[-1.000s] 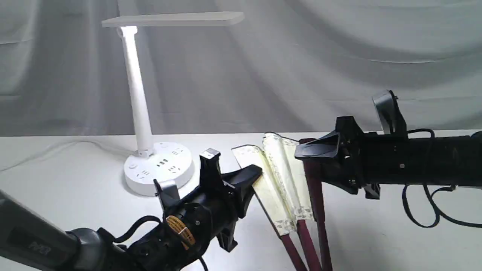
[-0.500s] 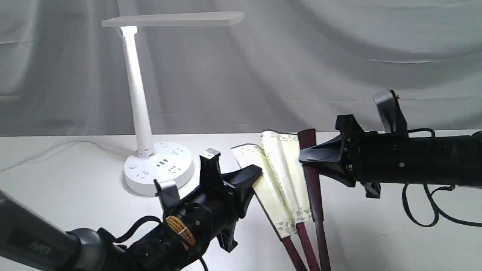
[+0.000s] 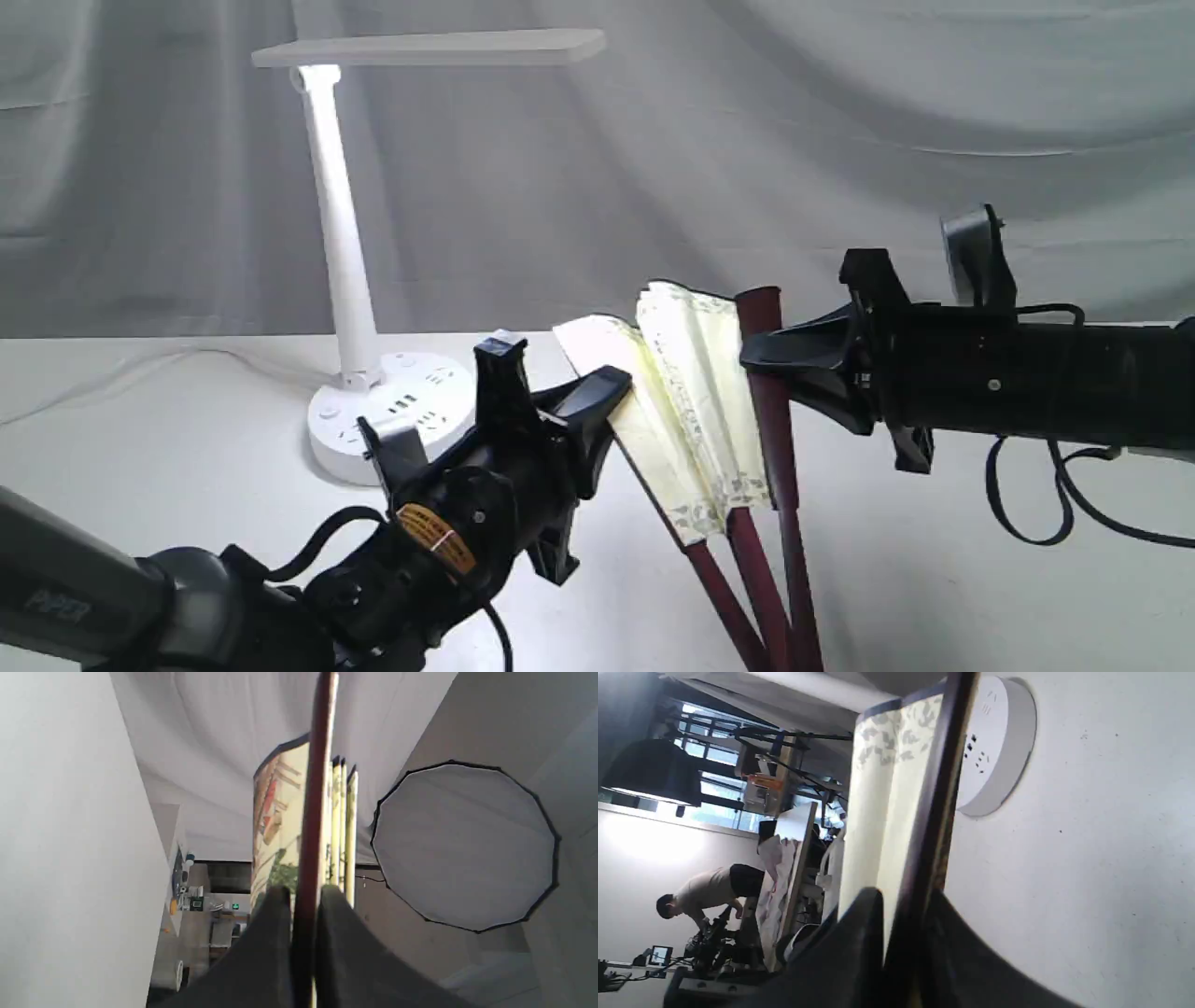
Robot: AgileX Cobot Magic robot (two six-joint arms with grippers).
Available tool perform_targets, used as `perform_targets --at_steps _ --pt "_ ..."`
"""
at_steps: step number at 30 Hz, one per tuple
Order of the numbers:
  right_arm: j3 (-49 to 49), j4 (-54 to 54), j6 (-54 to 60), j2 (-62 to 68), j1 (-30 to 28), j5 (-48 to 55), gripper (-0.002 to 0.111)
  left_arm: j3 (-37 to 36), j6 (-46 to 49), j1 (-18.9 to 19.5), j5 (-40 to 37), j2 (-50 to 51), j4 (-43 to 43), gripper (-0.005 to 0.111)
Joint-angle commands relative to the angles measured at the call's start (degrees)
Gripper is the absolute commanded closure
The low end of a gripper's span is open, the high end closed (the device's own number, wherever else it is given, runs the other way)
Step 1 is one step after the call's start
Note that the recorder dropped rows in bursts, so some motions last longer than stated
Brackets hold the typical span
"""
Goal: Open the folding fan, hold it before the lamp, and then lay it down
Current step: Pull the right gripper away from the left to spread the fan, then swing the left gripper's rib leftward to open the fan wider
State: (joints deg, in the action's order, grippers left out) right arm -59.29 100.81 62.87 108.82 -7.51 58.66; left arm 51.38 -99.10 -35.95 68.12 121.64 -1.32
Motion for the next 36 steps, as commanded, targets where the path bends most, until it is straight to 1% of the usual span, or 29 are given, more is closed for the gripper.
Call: perform_targets --at_steps 1,14,21,26,28,32,36 --pt "-0.15 -0.86 1.58 -0.39 -0.44 -1.58 0.108 0.29 -0.86 -0.02 1.84 -1.74 5.22 0.107" --pt "-0.15 -0.86 1.58 -0.39 -1.34 -6.12 0.108 0.29 -0.28 -0.02 1.84 -1.86 12.33 0.107" --pt "-0.15 -0.86 1.38 -0.39 -6.7 -5.87 0.108 0.29 2.06 -0.02 1.84 -1.86 14.09 0.107" --pt "-0.15 -3.48 0.74 -0.39 -10.84 -3.93 0.108 0.29 3.75 -0.19 1.84 -1.86 14.89 0.107" --pt "-0.15 -3.96 0.74 -0.39 -12.35 -3.34 0.108 0.29 5.58 -1.42 1.84 -1.86 16.26 0.107" --pt "-0.15 -6.55 -1.44 -0.39 -15.51 -1.63 0.108 0.29 6.64 -5.98 1.84 -1.73 26.32 0.107" --pt "-0.15 -8.48 -1.45 -0.39 -17.79 -0.76 0.108 0.29 6.64 -8.32 1.84 -1.38 28.14 0.107"
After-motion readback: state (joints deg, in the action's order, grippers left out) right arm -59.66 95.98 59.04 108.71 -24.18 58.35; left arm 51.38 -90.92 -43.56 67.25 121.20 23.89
